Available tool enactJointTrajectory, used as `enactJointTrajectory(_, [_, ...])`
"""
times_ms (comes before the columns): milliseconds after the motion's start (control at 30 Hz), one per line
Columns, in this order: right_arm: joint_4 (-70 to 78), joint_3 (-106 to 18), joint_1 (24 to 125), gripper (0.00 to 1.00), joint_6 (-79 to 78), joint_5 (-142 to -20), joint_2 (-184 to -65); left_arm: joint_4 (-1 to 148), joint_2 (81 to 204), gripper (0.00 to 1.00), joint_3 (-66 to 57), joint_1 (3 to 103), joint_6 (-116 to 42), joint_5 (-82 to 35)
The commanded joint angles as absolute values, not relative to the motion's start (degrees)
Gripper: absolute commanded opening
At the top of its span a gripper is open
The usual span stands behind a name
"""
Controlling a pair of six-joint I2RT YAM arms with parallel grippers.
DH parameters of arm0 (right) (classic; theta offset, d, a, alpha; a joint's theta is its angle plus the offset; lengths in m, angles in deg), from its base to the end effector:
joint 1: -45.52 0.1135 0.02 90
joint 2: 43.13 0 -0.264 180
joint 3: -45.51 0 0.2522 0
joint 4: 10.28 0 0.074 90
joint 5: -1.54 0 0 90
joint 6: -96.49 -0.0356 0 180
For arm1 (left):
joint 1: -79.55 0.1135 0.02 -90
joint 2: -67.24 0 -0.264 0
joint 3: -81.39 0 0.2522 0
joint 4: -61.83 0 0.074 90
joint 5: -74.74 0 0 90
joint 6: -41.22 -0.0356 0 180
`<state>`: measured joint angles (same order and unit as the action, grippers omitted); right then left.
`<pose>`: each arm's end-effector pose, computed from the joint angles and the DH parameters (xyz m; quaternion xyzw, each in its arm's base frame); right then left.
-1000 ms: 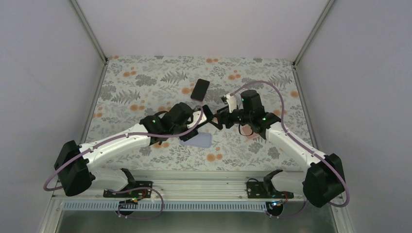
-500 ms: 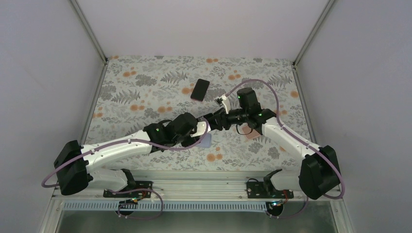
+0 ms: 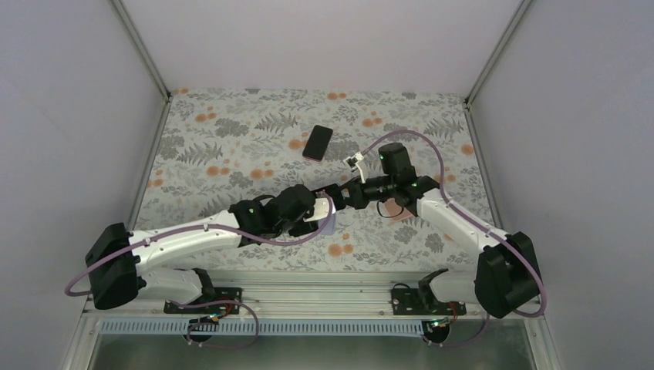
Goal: Put the phone into the phone case
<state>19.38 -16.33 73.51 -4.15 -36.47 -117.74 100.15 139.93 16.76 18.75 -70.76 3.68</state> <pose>0.2223 0.1499 0.2476 -0.2988 0.7864 0.4984 0.2094 0.1396 -0.2261 0.2522 0.5596 0.7275 0.0223 0.3964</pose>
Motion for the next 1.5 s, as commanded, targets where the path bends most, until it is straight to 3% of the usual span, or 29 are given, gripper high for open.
enactJointTrajectory(0, [17.0,-14.7,73.6,0.04,-3.8,-35.3,-114.0,99.1,136.8,0.73,15.6,18.7,-67.3,5.5])
enactJointTrajectory(100, [13.0,-11.8,73.6,0.04,-9.2,-38.6,-111.9,101.5,135.8,0.82,14.6,18.7,-63.6,6.2])
enactJointTrajectory(500, [1.3,-1.4,73.7,0.04,-22.6,-46.3,-107.5,101.2,130.9,1.0,18.3,17.7,-42.2,7.8])
enactJointTrajectory(833, [-10.3,4.8,75.4,0.04,-33.8,-50.3,-109.6,93.3,125.7,1.0,27.3,20.2,-25.3,7.9])
enactJointTrajectory(1033, [-14.5,5.6,76.6,0.04,-38.4,-50.8,-113.3,89.3,124.5,1.0,32.3,31.8,-21.2,-6.5])
enactJointTrajectory(1467, [-21.5,5.2,78.1,0.04,-43.1,-51.0,-122.5,79.1,132.5,1.0,38.8,44.6,-16.6,-25.4])
